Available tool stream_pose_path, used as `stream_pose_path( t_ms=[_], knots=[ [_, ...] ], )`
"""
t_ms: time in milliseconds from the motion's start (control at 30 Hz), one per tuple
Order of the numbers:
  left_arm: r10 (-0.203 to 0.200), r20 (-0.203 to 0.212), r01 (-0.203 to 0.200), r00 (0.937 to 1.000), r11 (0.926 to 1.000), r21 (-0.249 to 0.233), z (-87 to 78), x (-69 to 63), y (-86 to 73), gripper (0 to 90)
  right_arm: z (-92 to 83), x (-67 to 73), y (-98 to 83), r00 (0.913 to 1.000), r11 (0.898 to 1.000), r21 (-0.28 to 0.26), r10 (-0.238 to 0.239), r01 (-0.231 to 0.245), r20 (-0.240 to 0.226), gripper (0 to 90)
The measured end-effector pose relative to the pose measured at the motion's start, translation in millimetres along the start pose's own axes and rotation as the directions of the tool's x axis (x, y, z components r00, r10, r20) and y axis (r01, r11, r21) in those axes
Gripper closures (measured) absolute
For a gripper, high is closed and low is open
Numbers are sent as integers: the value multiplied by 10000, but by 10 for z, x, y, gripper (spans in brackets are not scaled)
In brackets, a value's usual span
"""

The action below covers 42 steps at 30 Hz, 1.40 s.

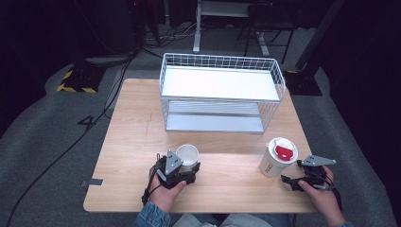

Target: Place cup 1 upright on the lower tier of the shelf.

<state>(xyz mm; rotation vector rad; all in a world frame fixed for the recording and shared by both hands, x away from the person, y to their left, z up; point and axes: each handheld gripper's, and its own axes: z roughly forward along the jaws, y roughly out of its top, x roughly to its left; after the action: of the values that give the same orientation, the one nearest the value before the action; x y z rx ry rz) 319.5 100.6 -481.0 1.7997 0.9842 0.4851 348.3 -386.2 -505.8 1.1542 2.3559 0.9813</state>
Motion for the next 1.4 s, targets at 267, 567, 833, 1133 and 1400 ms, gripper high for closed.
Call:
stream_pose_path(
  t_ms=[267, 567, 833, 1133, 1400],
  knots=[
    [-8, -74, 9, 10000, 9999, 137, 63, 20, 181, 217, 2, 1, 2, 10000, 10000, 2, 30, -30, 24, 2],
    [-172, -56, 173, 9998, 9997, 185, 213, 52, 402, 217, 2, 1, 3, 10000, 10000, 4, 30, -30, 23, 2],
    [-337, -44, 337, 9994, 9994, 9, 318, 137, 596, 217, 3, 2, 2, 10000, 10000, 1, 27, -27, 32, 2],
    [-211, 7, 212, 9998, 9992, -330, 489, 222, 740, 217, 4, 2, 3, 10000, 10000, -2, 30, -30, 41, 1],
    [-76, -20, 75, 10000, 9989, -458, 598, 258, 836, 216, 21, 1, 19, 9999, 10000, 2, 68, -68, 84, 1]
  ],
)
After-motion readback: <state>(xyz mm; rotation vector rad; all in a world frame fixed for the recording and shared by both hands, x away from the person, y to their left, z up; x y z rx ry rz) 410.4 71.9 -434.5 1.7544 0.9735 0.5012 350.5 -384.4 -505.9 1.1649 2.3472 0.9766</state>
